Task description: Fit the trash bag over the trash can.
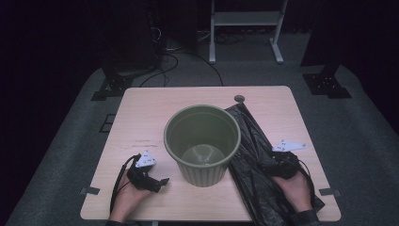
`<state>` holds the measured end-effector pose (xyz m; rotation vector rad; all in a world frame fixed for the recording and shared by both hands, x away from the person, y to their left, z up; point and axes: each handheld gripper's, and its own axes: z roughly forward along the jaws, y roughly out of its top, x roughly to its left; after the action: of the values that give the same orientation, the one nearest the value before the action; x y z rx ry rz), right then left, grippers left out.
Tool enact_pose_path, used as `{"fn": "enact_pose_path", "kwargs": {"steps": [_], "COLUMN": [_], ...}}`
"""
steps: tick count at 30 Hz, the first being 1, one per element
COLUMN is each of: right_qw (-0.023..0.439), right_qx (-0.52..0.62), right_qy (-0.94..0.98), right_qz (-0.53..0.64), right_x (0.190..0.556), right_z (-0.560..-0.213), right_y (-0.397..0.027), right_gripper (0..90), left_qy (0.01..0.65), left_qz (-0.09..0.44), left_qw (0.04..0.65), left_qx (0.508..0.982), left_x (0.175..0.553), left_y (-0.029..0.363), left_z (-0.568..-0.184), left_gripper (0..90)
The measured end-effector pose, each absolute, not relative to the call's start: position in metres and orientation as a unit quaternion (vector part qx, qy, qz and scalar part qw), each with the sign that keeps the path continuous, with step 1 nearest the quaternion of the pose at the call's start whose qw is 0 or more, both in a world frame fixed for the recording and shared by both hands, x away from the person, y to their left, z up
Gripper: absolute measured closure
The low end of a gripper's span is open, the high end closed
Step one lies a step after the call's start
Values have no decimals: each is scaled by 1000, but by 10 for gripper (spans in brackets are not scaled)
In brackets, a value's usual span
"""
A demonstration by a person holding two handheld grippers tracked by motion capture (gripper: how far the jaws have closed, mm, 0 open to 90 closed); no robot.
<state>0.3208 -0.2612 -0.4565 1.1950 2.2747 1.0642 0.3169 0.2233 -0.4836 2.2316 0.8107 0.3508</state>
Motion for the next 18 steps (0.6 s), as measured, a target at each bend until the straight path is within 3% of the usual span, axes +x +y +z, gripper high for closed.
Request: {"fn": "enact_pose_path", "kwargs": {"steps": [10,18], "right_qw": [173,134], "right_qx": [477,488], "right_qy": [782,782], "right_qz": [362,364], "right_x": [339,342], "right_z": [-468,-477], "right_y": [-294,-298], "right_gripper": [283,270], "left_qy": [315,315], "left_qz": [136,136], "left_qw": [362,362], "left_qx": [867,867], "left_x": [317,317], "left_y": [223,223], "left_z": [-484,-484], "left_gripper": [0,0]}}
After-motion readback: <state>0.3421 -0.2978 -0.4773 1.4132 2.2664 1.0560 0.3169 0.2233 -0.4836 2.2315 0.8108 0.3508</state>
